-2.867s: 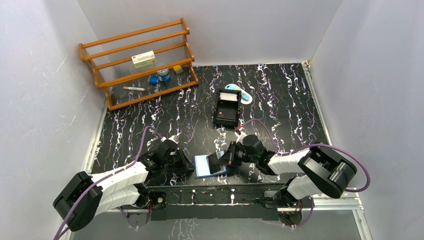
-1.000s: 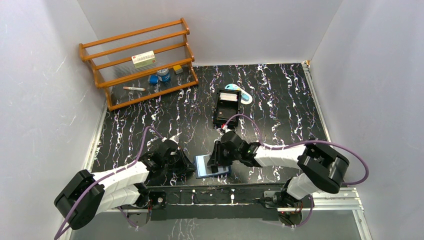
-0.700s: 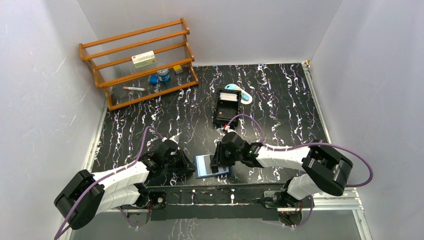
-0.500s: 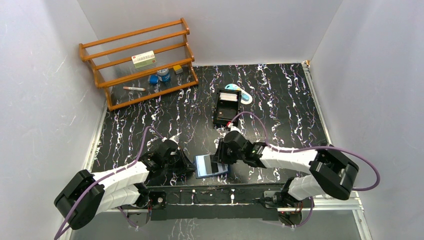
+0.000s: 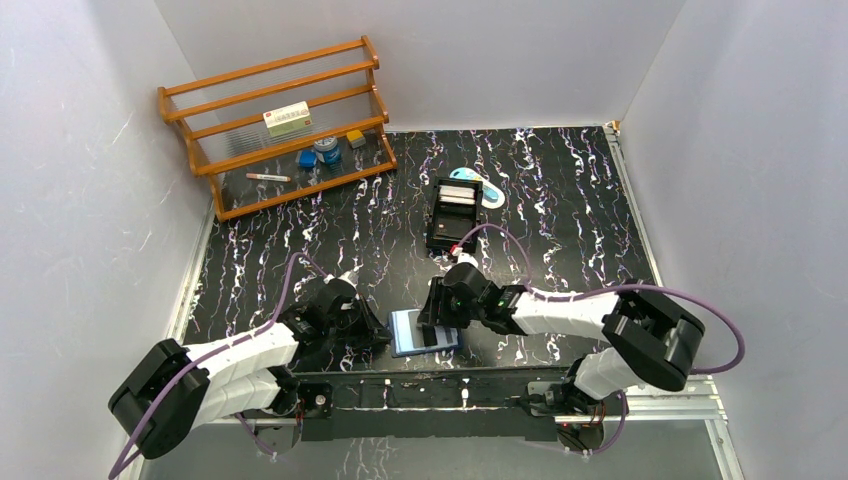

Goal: Put the credit cards into the card holder
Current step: Insert the credit card into the card holder, then pick up the credit card from the storage box.

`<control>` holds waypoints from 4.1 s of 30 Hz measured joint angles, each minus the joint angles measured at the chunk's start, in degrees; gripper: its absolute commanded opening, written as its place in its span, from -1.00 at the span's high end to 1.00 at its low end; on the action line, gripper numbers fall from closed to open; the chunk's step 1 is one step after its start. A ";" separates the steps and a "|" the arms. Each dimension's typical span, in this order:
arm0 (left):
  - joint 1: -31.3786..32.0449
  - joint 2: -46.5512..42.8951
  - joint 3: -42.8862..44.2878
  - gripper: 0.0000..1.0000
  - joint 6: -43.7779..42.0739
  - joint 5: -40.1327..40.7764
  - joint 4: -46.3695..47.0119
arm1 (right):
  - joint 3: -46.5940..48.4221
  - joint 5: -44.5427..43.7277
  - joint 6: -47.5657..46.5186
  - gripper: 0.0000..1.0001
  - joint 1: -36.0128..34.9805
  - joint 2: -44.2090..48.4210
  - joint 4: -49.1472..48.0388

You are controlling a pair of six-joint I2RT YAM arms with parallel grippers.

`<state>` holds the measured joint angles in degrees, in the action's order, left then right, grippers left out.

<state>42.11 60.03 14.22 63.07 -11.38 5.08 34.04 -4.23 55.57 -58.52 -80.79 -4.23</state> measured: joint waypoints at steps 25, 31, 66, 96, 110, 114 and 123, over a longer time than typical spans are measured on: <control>0.00 0.31 0.22 0.98 -0.07 -0.22 0.00 | 0.31 7.30 1.07 0.07 -1.29 -4.96 -8.55; 0.00 0.37 0.59 0.97 -0.44 -0.26 -0.68 | 0.31 8.39 1.01 0.08 -1.29 -5.03 -8.81; 0.00 -4.59 4.50 0.87 -8.00 -5.22 -9.05 | 37.79 0.11 -70.62 -0.04 23.45 -14.69 13.64; 0.00 -5.81 4.35 0.87 -7.52 -7.13 -6.86 | 43.78 -6.05 -103.84 -0.03 25.07 -31.87 1.86; 0.00 -5.88 4.02 0.87 -7.02 -7.15 -6.45 | 42.97 -4.87 -105.31 -0.01 24.63 -34.86 0.90; 0.00 -5.88 4.02 0.87 -6.99 -7.17 -6.43 | 42.95 -5.79 -105.57 0.05 24.65 -34.91 0.04; 0.00 -6.73 3.91 0.86 -6.93 -7.15 -6.43 | 42.95 -7.65 -107.25 0.21 24.59 -35.82 -1.64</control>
<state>42.11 53.30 18.13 56.14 -18.52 -1.34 76.99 -11.88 -51.68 -33.93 -116.62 -5.87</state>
